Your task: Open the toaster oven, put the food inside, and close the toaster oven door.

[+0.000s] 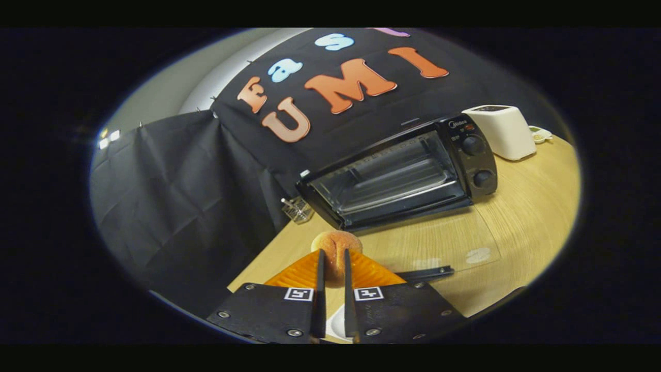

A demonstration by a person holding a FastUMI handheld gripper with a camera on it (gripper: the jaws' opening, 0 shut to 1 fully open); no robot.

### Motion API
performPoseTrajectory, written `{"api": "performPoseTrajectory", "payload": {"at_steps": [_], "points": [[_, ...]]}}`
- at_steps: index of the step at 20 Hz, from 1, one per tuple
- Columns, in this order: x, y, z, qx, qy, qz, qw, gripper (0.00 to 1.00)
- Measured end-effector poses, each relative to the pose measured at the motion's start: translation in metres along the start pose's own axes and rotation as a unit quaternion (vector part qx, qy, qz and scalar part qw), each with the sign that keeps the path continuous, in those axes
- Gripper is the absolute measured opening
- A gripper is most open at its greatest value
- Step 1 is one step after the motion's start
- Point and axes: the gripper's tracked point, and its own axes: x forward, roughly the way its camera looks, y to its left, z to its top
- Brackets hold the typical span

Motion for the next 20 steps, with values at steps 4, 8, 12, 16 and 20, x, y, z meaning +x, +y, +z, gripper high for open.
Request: {"api": "performPoseTrajectory", "payload": {"at_steps": [4, 8, 12, 16, 20], "points": [[0.036, -0.003, 0.028, 0.065, -0.031, 0.007, 0.997, 0.14], [0.076, -0.016, 0.051, 0.113, -0.04, -0.004, 0.993, 0.14], [0.108, -0.031, 0.071, 0.157, -0.049, -0.017, 0.986, 0.14], [0.132, -0.047, 0.077, 0.173, -0.05, -0.039, 0.983, 0.14], [0.145, -0.074, 0.081, 0.164, -0.064, -0.09, 0.98, 0.22]]}}
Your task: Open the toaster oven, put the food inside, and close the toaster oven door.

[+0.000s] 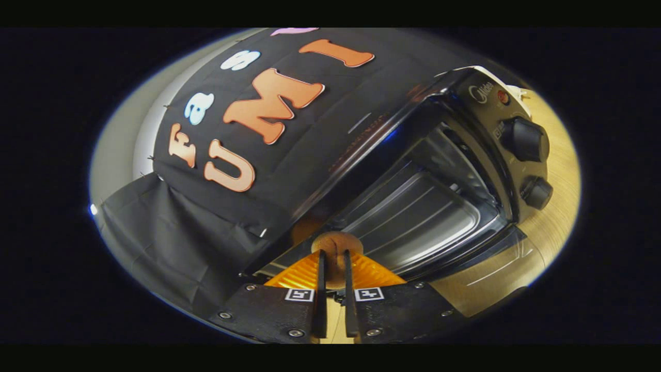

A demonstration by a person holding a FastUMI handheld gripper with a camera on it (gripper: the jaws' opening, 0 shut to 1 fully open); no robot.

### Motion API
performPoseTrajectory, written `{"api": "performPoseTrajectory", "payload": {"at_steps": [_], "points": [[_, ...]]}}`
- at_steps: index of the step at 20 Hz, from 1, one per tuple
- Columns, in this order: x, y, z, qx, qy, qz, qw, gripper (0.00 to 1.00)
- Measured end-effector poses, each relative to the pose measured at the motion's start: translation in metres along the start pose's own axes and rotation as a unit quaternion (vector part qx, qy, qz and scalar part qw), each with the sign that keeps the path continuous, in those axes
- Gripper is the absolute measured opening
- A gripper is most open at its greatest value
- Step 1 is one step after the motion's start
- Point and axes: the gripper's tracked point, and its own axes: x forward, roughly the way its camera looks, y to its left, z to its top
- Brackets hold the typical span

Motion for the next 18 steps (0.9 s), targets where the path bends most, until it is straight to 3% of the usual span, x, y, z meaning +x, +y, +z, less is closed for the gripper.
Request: {"api": "performPoseTrajectory", "payload": {"at_steps": [2, 5, 9, 12, 15, 18], "points": [[0.001, -0.001, 0.003, -0.016, -0.017, -0.017, 1.0, 0.3], [0.004, -0.001, 0.003, -0.105, -0.036, -0.041, 0.993, 0.41], [-0.004, 0.004, -0.001, -0.147, -0.029, -0.035, 0.988, 0.73], [-0.023, -0.004, -0.015, -0.189, -0.003, -0.053, 0.981, 0.88], [-0.057, -0.009, -0.03, -0.237, 0.028, -0.066, 0.969, 0.95], [-0.091, -0.015, -0.056, -0.286, 0.053, -0.062, 0.955, 0.96]]}}
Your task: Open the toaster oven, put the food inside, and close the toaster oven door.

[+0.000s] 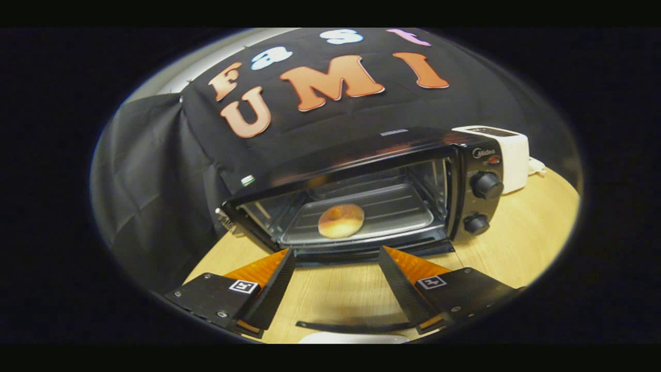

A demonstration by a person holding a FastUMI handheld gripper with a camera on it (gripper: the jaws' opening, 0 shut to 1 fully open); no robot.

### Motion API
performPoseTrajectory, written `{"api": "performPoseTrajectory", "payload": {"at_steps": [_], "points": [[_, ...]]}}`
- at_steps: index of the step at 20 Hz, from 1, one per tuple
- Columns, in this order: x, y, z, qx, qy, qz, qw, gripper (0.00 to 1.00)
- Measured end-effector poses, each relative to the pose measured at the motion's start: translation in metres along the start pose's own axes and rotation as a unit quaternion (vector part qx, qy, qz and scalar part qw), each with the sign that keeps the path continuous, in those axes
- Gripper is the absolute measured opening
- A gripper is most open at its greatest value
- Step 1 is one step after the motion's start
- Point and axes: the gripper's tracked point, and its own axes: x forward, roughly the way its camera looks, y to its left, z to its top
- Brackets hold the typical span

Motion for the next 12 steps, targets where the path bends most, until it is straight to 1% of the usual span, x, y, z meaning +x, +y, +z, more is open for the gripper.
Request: {"api": "performPoseTrajectory", "payload": {"at_steps": [2, 5, 6, 8, 10, 12], "points": [[-0.016, 0.007, -0.026, -0.02, 0.022, 0.009, 1.0, 0.96], [-0.036, 0.011, -0.051, -0.027, 0.039, 0.014, 0.999, 0.96], [-0.041, 0.011, -0.058, -0.032, 0.043, 0.009, 0.998, 0.96], [-0.052, -0.002, -0.074, -0.04, 0.056, -0.013, 0.997, 0.96], [-0.063, -0.01, -0.08, -0.044, 0.058, -0.028, 0.997, 0.96], [-0.075, -0.01, -0.085, -0.042, 0.062, -0.034, 0.997, 0.95]]}}
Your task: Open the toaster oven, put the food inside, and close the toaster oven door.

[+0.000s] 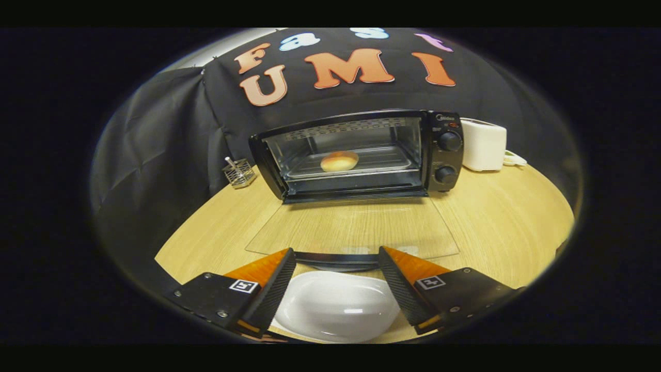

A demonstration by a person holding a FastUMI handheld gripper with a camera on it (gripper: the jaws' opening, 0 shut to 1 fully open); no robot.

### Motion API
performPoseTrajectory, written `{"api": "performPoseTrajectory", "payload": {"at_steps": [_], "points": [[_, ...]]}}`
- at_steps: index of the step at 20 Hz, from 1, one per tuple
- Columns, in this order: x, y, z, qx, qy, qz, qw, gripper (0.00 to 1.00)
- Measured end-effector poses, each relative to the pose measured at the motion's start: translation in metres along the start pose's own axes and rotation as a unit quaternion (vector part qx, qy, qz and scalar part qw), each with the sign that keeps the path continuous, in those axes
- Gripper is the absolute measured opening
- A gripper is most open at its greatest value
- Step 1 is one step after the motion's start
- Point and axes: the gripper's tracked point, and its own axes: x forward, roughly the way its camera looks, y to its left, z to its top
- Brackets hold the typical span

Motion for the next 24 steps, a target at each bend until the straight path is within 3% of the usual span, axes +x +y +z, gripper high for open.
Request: {"api": "performPoseTrajectory", "payload": {"at_steps": [9, 24], "points": [[0.013, -0.017, -0.03, -0.002, 0.044, -0.026, 0.999, 0.96], [-0.008, -0.012, 0.01, -0.007, 0.007, -0.038, 0.999, 0.9]]}}
